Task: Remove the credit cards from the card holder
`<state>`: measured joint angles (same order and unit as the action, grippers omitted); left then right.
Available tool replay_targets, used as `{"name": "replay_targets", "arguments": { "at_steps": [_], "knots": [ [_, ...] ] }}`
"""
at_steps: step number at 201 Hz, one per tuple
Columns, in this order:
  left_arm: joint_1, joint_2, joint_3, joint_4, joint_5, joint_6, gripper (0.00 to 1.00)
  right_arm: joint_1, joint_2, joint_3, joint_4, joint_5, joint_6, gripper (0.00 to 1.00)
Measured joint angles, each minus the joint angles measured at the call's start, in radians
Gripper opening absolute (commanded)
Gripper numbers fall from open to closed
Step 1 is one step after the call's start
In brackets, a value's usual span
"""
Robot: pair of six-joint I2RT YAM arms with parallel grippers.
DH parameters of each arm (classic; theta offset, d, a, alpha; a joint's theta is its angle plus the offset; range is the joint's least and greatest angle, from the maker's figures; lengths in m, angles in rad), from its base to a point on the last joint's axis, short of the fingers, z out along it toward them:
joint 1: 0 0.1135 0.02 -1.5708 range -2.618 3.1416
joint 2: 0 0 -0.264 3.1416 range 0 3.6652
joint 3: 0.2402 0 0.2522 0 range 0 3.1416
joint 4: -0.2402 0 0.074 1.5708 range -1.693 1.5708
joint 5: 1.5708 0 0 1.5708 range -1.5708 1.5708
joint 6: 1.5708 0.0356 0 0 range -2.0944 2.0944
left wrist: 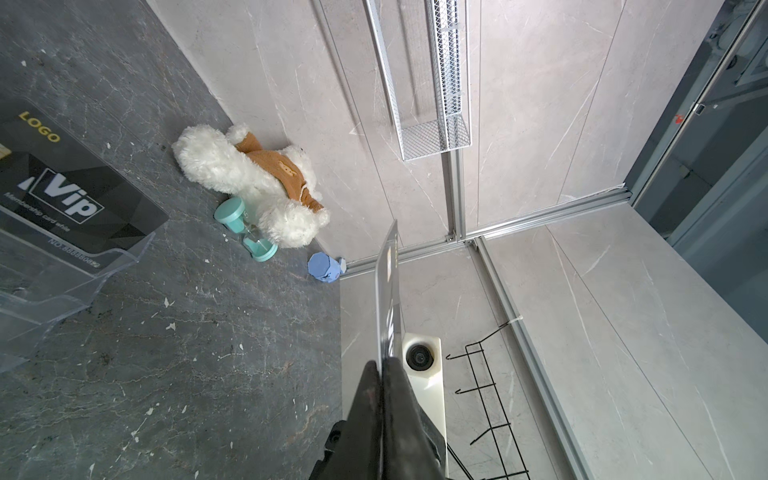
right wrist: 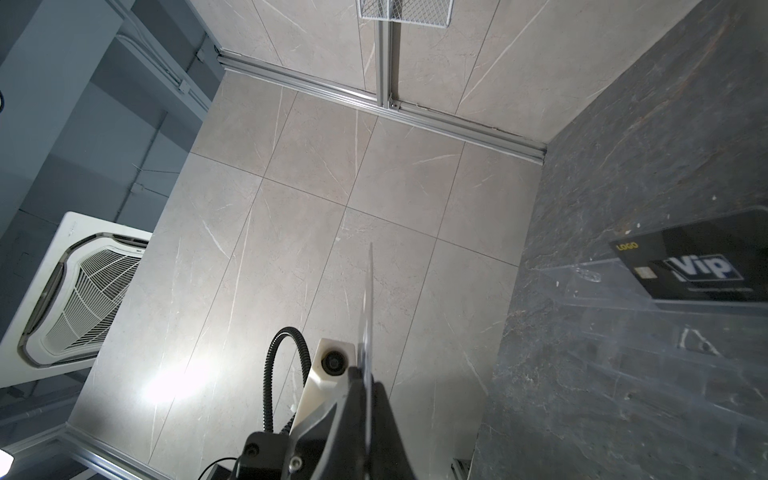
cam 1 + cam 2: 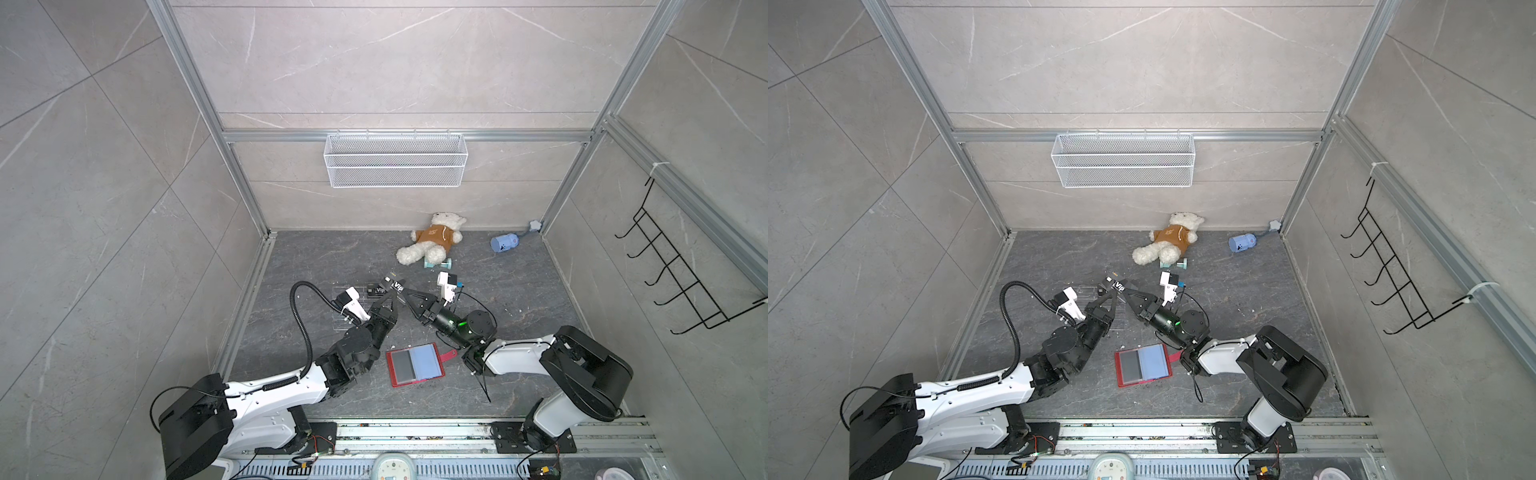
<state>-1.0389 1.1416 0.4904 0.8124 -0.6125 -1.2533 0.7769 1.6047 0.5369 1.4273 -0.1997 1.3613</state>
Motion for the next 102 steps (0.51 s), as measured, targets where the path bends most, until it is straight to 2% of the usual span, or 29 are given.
{"name": "replay_targets", "arguments": {
  "at_steps": [39,102],
  "knots": [
    [-0.002,-0.009,0.000,-0.023,0.005,0.014,0.55,0.000,-0.005,0.000,-0.040,-0.007,-0.019,0.00],
    [-0.002,-0.134,0.003,-0.203,0.011,0.062,0.80,-0.031,-0.081,-0.010,-0.111,-0.037,-0.061,0.00]
  ]
}}
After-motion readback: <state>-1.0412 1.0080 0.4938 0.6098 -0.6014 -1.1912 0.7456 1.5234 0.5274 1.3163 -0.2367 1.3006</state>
